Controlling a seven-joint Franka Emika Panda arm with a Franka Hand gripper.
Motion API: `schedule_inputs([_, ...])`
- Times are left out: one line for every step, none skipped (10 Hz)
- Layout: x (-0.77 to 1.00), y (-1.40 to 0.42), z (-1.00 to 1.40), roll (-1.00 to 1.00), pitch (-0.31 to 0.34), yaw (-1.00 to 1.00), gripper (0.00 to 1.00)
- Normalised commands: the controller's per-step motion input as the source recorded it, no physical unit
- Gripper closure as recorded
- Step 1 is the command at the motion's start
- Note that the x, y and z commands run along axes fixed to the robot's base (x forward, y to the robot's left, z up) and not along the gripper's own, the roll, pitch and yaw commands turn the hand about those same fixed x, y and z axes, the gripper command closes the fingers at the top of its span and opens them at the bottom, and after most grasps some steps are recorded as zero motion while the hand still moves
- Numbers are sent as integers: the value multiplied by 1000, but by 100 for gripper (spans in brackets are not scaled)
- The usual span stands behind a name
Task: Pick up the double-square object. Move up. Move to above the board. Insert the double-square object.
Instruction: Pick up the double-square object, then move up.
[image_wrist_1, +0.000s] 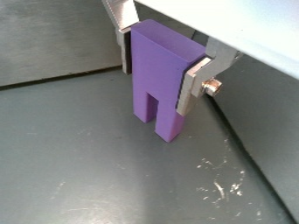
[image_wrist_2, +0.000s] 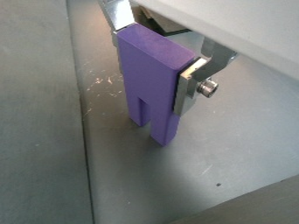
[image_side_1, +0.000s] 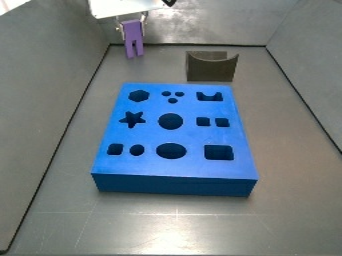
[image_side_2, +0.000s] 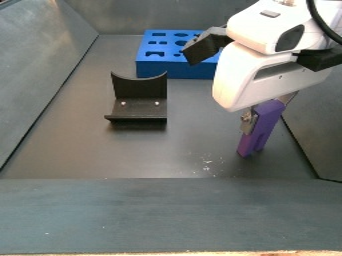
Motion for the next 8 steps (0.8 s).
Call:
schedule_inputs([0,0,0,0,0,0,100])
schedule_inputs([0,0,0,0,0,0,100])
schedule_inputs([0,0,0,0,0,0,100])
schedule_inputs([0,0,0,0,0,0,100])
schedule_inputs([0,0,0,0,0,0,100])
schedule_inputs([0,0,0,0,0,0,100])
schedule_inputs([0,0,0,0,0,0,100])
schedule_inputs([0,0,214,0,0,0,100])
